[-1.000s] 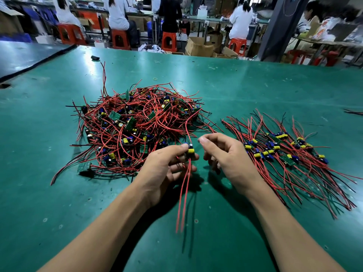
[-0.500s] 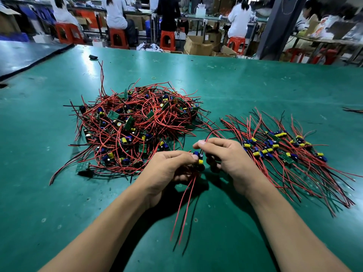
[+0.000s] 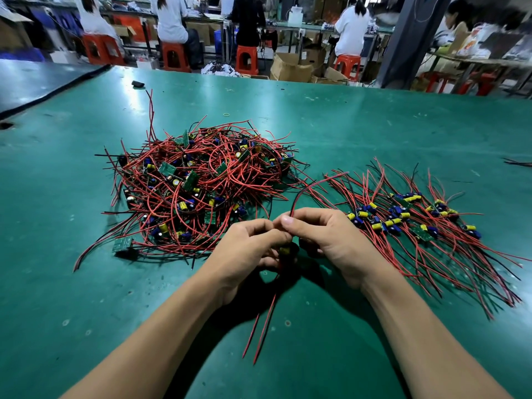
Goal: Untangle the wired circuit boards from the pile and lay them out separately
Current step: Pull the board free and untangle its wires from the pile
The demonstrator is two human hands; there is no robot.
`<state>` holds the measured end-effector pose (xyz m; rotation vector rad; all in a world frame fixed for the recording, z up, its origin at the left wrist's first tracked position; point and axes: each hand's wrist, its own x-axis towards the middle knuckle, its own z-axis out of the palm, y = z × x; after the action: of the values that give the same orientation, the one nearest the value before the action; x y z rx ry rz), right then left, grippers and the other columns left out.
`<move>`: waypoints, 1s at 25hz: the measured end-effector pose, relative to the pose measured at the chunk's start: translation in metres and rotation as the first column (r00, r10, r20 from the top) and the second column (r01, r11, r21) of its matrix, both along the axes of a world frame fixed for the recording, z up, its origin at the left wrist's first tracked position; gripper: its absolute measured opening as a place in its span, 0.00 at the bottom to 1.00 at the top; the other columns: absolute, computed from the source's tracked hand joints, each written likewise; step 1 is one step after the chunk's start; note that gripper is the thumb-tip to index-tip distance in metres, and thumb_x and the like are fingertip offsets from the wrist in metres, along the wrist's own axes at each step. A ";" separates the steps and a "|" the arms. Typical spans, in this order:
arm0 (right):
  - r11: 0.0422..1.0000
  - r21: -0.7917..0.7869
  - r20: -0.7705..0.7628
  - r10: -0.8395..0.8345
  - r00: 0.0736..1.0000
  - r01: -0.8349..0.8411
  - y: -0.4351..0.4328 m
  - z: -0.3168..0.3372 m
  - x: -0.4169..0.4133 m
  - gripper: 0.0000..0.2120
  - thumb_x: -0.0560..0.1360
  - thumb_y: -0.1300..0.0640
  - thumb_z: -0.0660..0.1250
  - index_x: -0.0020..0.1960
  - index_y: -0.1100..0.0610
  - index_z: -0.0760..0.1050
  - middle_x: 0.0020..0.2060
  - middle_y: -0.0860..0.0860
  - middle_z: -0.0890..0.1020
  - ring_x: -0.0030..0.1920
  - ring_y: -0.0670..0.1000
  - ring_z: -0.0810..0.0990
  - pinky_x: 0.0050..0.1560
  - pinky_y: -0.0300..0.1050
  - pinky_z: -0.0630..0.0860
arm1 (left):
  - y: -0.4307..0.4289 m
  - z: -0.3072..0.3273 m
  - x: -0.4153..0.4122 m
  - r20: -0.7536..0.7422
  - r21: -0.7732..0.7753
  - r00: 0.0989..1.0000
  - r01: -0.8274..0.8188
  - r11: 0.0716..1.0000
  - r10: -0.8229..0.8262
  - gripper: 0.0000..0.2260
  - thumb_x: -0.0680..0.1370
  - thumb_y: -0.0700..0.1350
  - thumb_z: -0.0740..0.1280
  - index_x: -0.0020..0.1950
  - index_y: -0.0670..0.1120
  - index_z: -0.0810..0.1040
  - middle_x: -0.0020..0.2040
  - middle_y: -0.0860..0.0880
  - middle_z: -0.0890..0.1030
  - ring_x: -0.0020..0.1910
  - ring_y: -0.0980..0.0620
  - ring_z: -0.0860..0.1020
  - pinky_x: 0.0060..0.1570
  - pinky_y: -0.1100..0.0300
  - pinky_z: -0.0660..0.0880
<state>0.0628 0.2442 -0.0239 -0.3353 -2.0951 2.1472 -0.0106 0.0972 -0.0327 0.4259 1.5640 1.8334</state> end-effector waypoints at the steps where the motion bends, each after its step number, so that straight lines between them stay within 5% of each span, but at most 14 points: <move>1: 1.000 0.004 0.001 -0.005 1.000 0.005 -0.001 0.000 0.000 0.06 0.76 0.54 0.72 0.47 0.56 0.86 0.37 0.51 0.83 0.30 0.42 0.75 0.31 0.33 0.72 | 0.000 0.000 0.001 -0.005 -0.001 1.000 -0.003 1.000 0.003 0.01 0.76 0.35 0.69 0.45 0.38 0.80 0.35 0.44 0.78 0.29 0.52 0.78 0.27 0.65 0.75; 6: 0.983 0.140 -0.063 -0.114 0.991 0.122 -0.004 -0.001 -0.003 0.06 0.76 0.55 0.74 0.49 0.56 0.86 0.43 0.51 0.85 0.40 0.41 0.81 0.38 0.34 0.76 | 0.000 0.003 0.000 0.039 0.002 0.999 -0.009 1.000 0.009 0.06 0.77 0.37 0.68 0.44 0.43 0.86 0.36 0.44 0.82 0.33 0.46 0.82 0.33 0.60 0.80; 10: 0.928 0.300 -0.074 -0.210 0.975 0.223 -0.007 -0.005 -0.006 0.07 0.77 0.52 0.73 0.52 0.53 0.86 0.46 0.47 0.87 0.49 0.47 0.84 0.54 0.45 0.79 | -0.001 0.005 0.001 0.020 -0.014 1.000 -0.018 1.000 0.018 0.08 0.76 0.37 0.68 0.39 0.41 0.83 0.35 0.41 0.81 0.32 0.50 0.81 0.30 0.62 0.78; 12: 0.928 0.305 -0.033 -0.215 0.976 0.215 -0.007 -0.005 -0.006 0.08 0.77 0.51 0.72 0.50 0.54 0.86 0.39 0.46 0.86 0.37 0.49 0.83 0.43 0.44 0.80 | 0.001 0.006 0.004 -0.024 -0.034 0.999 -0.027 0.999 0.027 0.08 0.76 0.36 0.68 0.37 0.41 0.82 0.33 0.42 0.79 0.28 0.50 0.78 0.27 0.63 0.74; 15: 0.935 0.281 0.002 -0.227 0.974 0.217 -0.004 -0.006 -0.007 0.07 0.78 0.54 0.71 0.47 0.56 0.86 0.30 0.47 0.80 0.23 0.48 0.70 0.26 0.36 0.66 | 0.002 0.008 0.006 -0.055 -0.068 0.998 -0.026 0.997 0.022 0.08 0.75 0.36 0.67 0.36 0.42 0.80 0.31 0.44 0.76 0.25 0.51 0.74 0.24 0.63 0.71; 19: 0.931 0.184 0.010 -0.321 0.947 0.314 0.009 -0.008 -0.012 0.08 0.80 0.60 0.68 0.47 0.59 0.85 0.30 0.48 0.78 0.20 0.47 0.66 0.22 0.34 0.63 | 0.003 0.008 0.008 -0.112 -0.128 0.994 0.002 0.992 -0.016 0.09 0.74 0.37 0.68 0.34 0.44 0.81 0.30 0.48 0.77 0.28 0.52 0.75 0.28 0.63 0.71; 25: 0.854 0.288 -0.060 -0.436 0.898 0.434 0.022 -0.014 -0.018 0.09 0.82 0.59 0.64 0.48 0.54 0.83 0.30 0.51 0.75 0.22 0.48 0.66 0.24 0.37 0.61 | 0.002 0.010 0.011 -0.166 -0.160 0.985 0.021 0.987 -0.048 0.10 0.74 0.38 0.69 0.34 0.46 0.80 0.32 0.48 0.77 0.32 0.51 0.74 0.33 0.60 0.70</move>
<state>0.0452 0.2666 -0.0381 -0.7050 -2.0529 1.5545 0.0008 0.0992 -0.0229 0.5428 1.7903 1.6689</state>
